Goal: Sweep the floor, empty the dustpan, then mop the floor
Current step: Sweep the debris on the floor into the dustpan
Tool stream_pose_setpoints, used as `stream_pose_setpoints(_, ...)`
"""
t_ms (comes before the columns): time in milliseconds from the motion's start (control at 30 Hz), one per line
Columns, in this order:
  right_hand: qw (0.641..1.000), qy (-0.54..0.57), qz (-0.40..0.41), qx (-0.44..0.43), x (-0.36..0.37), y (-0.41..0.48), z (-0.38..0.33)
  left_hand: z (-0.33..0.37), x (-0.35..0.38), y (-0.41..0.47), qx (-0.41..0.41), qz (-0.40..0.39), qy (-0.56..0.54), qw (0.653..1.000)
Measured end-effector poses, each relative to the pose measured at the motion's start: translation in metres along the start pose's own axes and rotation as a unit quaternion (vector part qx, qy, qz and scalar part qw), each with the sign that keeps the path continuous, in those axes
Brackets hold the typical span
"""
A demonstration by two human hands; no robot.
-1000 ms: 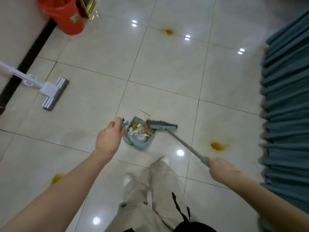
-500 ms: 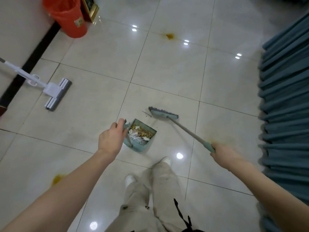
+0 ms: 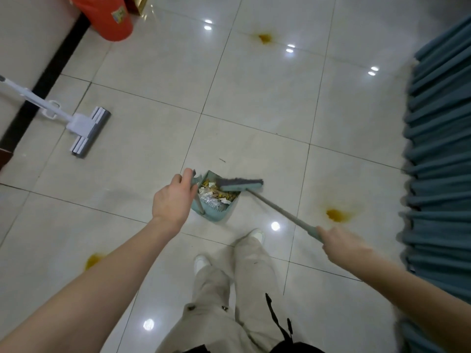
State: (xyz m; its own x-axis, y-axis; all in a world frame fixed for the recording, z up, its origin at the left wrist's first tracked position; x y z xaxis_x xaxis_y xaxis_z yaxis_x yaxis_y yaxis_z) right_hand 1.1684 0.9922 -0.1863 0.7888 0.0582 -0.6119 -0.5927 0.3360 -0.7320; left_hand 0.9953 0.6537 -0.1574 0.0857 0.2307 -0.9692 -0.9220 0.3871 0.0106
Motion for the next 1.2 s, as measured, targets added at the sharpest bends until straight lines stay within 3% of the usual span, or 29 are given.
stream_pose_setpoints(333, 0.998, 0.051, 0.019, 0.022, -0.043, 0.009, 0.017, -0.042, -0.011, -0.016, -0.076, -0.007, -0.004, 0.997)
stream_pose_setpoints(600, 0.989, 0.126, 0.036, 0.065, -0.069, 0.070, -0.046, -0.060, -0.007, -0.024, -0.035, -0.031, -0.025, 0.999)
stream_pose_setpoints(967, 0.997, -0.054, 0.027, -0.046, -0.034, 0.028, -0.058, -0.067, -0.011, 0.002, 0.001, -0.035, -0.007, 0.999)
stream_pose_setpoints(1200, 0.999, 0.001, 0.037, -0.025, -0.044, 0.018, -0.024, -0.076, -0.014, -0.016, 0.001, -0.040, -0.028, 0.999)
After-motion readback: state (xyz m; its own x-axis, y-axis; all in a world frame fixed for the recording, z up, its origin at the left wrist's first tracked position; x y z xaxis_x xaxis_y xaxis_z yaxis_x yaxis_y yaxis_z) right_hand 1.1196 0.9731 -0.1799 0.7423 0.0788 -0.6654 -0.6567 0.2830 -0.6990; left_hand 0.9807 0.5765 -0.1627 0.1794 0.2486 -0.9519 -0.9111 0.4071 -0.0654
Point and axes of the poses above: each hand's wrist, its own y-axis towards the middle knuckle, its own x-axis out of the palm, z = x × y, the point moved 10 cm from there along y, towards the middle knuckle, and after that the axes turned 9 degrees about x, right-handed, at the moved point
